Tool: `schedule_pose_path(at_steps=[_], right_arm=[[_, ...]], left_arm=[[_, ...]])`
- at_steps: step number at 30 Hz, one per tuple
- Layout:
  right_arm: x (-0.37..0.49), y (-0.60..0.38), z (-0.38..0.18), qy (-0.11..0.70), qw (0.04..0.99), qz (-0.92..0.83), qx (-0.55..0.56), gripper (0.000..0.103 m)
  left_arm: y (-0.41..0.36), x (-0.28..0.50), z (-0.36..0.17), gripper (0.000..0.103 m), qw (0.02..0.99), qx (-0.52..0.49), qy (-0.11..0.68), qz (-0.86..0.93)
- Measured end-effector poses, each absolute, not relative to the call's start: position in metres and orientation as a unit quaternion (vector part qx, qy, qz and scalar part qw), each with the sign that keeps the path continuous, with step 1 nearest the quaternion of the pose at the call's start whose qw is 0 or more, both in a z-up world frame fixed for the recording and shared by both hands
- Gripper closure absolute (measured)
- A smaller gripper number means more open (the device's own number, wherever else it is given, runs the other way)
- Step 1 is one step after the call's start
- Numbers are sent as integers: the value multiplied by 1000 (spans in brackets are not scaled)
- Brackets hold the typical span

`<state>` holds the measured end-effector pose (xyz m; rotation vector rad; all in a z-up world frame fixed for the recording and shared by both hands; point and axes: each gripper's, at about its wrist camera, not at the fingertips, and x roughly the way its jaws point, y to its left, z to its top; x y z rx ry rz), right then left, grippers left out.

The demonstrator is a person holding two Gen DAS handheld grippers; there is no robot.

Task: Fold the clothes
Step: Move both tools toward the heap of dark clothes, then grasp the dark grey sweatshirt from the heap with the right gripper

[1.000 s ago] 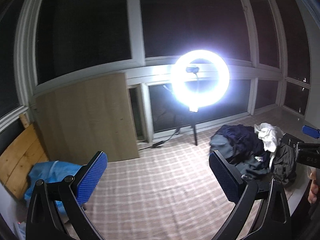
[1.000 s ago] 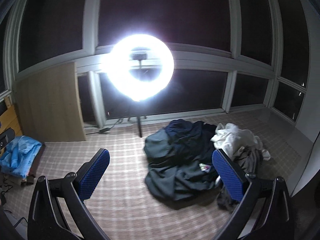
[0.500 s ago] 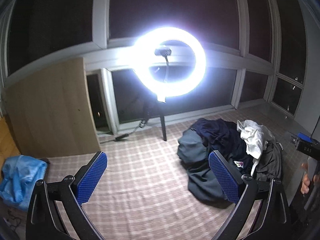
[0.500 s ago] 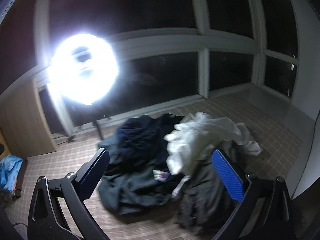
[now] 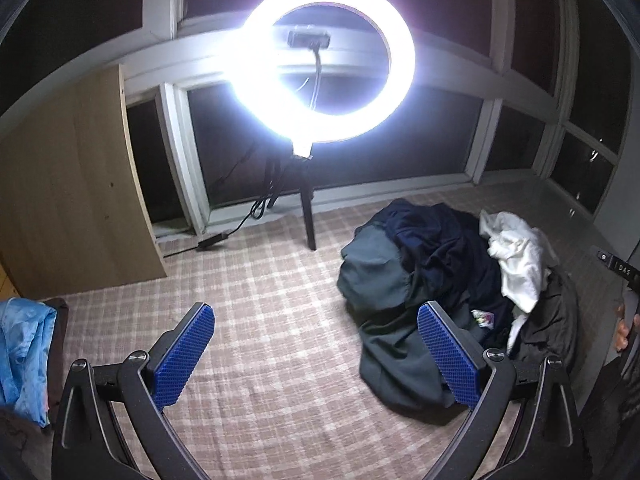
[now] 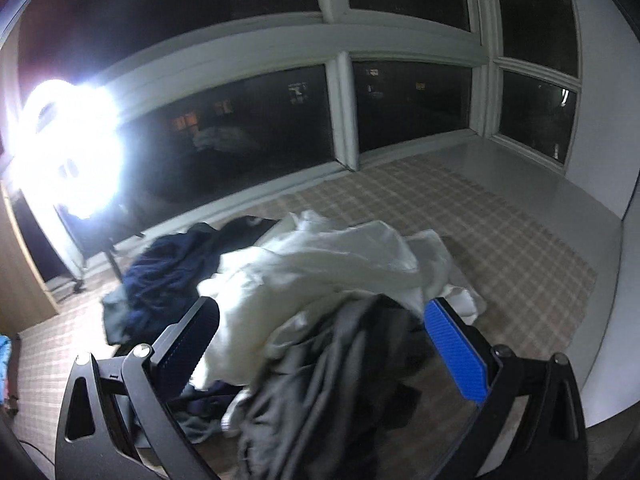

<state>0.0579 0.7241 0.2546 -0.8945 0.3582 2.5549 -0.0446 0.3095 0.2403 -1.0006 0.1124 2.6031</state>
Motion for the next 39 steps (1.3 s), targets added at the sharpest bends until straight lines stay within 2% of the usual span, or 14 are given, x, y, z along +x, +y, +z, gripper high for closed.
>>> schedule_pose_path(at_steps=[12,15,16,17,18,19,20,22,26,29,33,35,37,39], right_arm=[[51,699,157,94,163,868,-459,0],[52,713,129,158,136,860,-465,0],[52,718,121,185,122,858,-464,3],[53,723,115,208,110,853,-466,19],[56,724,116,214,102,854,-464,23],[59,724,119,214,96,856,-461,35],[62,724,122,215,89,858,-458,54],[70,722,131,214,84,862,-452,65],[91,711,155,205,98,871,-436,74],[116,704,180,229,92,884,-396,83],[147,677,226,264,71,900,-339,84],[146,642,252,244,46,915,-318,87],[144,603,276,220,14,929,-296,94],[136,560,296,197,-30,939,-281,94]], left_arm=[[303,-44,221,1,180,-390,31,903],[298,-38,226,1,181,-383,33,905],[296,-36,227,1,181,-381,33,906],[293,-34,229,1,180,-379,32,907],[289,-31,231,1,179,-378,30,908],[285,-28,232,1,179,-376,28,909],[281,-24,233,1,179,-374,26,910],[272,-19,233,1,180,-373,23,910],[255,-11,228,1,182,-379,16,907],[241,-4,228,1,191,-378,13,906],[214,4,232,1,193,-370,17,908],[197,6,236,1,192,-366,11,910],[174,8,240,1,185,-362,4,914],[147,10,243,1,173,-357,-2,918]])
